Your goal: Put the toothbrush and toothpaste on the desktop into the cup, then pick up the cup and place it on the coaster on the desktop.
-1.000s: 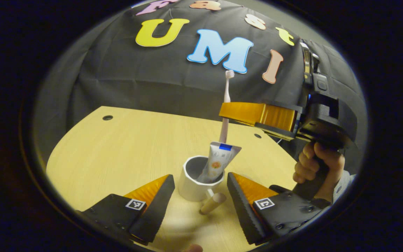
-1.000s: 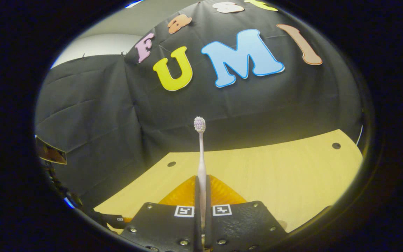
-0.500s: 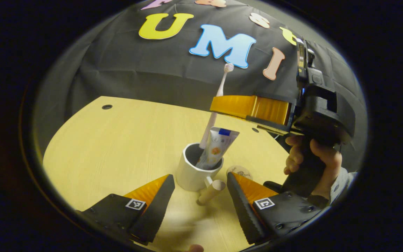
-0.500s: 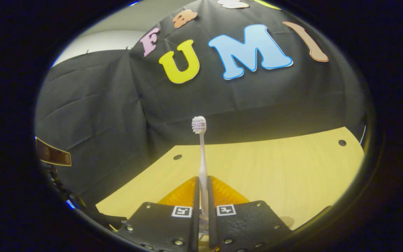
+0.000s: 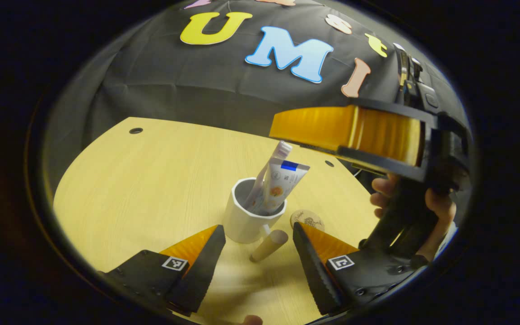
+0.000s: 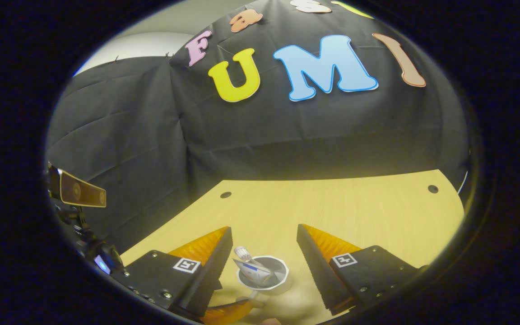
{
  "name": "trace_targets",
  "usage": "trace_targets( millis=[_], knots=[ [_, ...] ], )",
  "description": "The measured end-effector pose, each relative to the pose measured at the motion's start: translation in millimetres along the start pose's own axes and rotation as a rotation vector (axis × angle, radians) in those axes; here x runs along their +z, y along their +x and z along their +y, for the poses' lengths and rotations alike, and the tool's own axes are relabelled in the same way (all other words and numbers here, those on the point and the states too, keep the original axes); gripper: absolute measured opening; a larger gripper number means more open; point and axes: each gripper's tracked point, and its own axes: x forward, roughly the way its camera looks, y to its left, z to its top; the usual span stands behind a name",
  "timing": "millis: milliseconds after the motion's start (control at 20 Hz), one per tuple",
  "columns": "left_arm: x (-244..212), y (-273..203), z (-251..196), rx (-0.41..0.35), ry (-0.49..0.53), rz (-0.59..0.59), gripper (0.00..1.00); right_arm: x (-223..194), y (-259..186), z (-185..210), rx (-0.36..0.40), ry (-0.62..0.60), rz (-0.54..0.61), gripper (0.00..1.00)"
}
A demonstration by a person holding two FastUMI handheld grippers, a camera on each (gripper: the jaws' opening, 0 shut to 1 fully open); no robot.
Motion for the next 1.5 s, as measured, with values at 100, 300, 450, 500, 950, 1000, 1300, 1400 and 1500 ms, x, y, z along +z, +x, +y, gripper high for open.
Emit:
trace_targets(
  millis=[100, 300, 450, 500, 950, 1000, 1300, 1400, 1500],
  knots=[
    [-2.2, 3.1, -3.9, 0.001, 0.005, 0.026, 0.98, 9.4, -11.8, -7.8, -0.032, 0.002, -0.021, 0.90],
    [-5.9, 9.2, -7.2, 0.019, -0.008, 0.084, 0.94, 23.0, -30.1, -26.7, -0.086, 0.014, -0.038, 0.90],
    [-11.0, 15.9, -6.8, 0.036, -0.026, 0.139, 0.97, 29.6, -45.0, -40.2, -0.123, 0.011, -0.038, 0.90],
    [-12.8, 20.7, -5.3, 0.048, -0.031, 0.156, 0.98, 31.5, -50.6, -45.9, -0.138, 0.004, -0.040, 0.90],
    [-19.9, 52.0, 8.1, 0.150, -0.053, 0.358, 0.94, 33.8, -109.8, -82.7, -0.242, -0.057, -0.033, 0.90],
    [-24.3, 52.7, 11.9, 0.164, -0.051, 0.387, 0.94, 31.5, -114.0, -85.6, -0.249, -0.065, -0.028, 0.90],
    [-32.5, 68.4, 16.1, 0.219, -0.038, 0.484, 0.84, 13.7, -132.9, -98.6, -0.258, -0.054, 0.012, 0.90],
    [-35.0, 71.7, 17.4, 0.239, -0.041, 0.503, 0.79, 7.2, -137.4, -105.4, -0.264, -0.045, 0.029, 0.90],
    [-37.5, 74.5, 17.8, 0.254, -0.036, 0.515, 0.76, 1.8, -142.6, -109.2, -0.269, -0.031, 0.038, 0.90]
  ],
)
